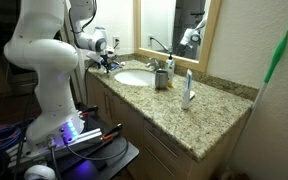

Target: Pick up the white object

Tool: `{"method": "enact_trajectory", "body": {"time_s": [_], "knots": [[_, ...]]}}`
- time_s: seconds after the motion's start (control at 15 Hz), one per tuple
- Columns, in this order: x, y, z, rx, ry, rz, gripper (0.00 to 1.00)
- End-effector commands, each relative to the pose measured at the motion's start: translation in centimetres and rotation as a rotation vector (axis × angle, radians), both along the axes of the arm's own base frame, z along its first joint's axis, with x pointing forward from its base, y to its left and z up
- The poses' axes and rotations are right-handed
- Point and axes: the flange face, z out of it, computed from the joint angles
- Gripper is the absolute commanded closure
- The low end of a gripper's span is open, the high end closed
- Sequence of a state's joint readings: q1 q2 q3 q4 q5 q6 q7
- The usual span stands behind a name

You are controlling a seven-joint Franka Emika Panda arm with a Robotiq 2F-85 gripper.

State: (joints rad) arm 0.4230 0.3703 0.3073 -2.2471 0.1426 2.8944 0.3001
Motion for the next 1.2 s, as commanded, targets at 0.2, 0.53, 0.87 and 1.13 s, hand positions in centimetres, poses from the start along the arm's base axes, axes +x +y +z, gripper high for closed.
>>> {"method": "enact_trajectory", "body": {"time_s": [0.2, 0.53, 0.87, 1.13], "knots": [[0.0, -0.5, -0.5, -0.021, 0.019, -0.003, 0.26], [0.0, -1.2, -0.4, -0.037, 0.023, -0.013, 0.62], [-0.1, -1.6, -0.2, -0.069, 0.061, -0.016, 0.8], [-0.3, -1.4, 0.1, -0.095, 0.086, -0.01, 0.41]]}}
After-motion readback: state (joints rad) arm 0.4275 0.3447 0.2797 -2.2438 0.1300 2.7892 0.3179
